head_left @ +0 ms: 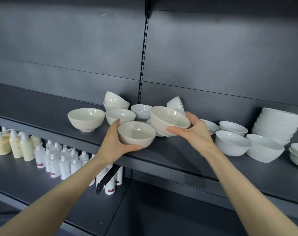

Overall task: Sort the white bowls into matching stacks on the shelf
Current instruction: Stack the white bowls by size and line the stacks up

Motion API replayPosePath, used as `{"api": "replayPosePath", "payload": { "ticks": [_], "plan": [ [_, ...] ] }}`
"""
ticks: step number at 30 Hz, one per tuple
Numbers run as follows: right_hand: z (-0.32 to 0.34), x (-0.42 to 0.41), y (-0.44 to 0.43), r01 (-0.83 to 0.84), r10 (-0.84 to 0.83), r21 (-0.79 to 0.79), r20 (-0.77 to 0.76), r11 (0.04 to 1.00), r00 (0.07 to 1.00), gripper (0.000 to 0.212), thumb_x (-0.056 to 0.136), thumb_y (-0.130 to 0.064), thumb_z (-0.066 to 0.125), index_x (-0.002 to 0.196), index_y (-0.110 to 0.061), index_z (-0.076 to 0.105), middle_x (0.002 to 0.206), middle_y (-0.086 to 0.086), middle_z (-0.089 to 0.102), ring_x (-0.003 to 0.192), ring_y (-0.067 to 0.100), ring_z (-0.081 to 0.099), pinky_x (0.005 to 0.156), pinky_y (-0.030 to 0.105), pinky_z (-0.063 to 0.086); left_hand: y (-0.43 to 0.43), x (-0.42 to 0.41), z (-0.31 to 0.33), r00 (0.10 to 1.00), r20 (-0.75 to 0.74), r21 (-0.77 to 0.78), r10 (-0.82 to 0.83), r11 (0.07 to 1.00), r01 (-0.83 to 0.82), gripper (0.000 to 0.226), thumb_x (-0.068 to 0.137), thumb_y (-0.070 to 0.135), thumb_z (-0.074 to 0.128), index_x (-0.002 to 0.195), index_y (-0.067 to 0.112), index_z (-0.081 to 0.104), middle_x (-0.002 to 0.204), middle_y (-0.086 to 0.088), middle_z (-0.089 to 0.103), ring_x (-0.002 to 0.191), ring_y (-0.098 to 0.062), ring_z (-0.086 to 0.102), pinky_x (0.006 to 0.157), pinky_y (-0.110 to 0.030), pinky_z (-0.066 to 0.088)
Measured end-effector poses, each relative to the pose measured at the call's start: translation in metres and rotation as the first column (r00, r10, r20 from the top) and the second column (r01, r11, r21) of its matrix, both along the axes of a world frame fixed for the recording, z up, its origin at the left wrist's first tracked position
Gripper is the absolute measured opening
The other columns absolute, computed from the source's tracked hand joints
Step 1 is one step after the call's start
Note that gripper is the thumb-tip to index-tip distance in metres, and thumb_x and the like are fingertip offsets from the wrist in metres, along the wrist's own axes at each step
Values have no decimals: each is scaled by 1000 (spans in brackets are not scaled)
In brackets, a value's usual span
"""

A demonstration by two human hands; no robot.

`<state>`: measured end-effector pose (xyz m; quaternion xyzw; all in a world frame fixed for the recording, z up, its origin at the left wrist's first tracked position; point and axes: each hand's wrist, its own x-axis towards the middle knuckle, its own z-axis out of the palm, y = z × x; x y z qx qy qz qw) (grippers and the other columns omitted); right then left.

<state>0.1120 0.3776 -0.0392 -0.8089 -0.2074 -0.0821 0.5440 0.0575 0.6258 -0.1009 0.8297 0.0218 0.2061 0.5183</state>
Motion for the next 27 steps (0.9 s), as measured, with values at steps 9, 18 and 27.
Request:
{"api": "replayPosePath", "payload": {
  "ticks": [9, 18, 27],
  "plan": [
    [-8, 4, 65, -12, 14, 27, -73, 1000, 997, 94, 36, -57, 91, 111, -23, 44, 125, -4, 61, 110, 13, 60, 88, 26, 51, 29, 17, 9, 942, -66, -91, -329, 942, 323, 94, 61, 15, 90, 131, 31, 29, 118, 25, 53, 106, 2, 58, 83, -14, 48],
    [-19, -17, 85, 118, -116, 14, -89, 993, 989, 50, 62, -23, 89, 99, -33, 57, 92, -20, 67, 83, -8, 62, 66, 5, 45, 50, 36, -5, 867, -36, -161, -497, 859, 486, 58, 65, 3, 85, 107, 31, 55, 111, 10, 66, 102, -3, 65, 91, -22, 53],
    [-28, -23, 97, 164, -162, 30, -59, 986, 985, 70, 55, -40, 89, 117, -24, 60, 106, -8, 71, 102, 10, 66, 87, 30, 52, 51, 42, -13, 870, -7, -161, -493, 859, 485, 59, 63, 9, 87, 113, 19, 56, 108, 13, 65, 103, -2, 63, 86, -13, 50]
  ]
}}
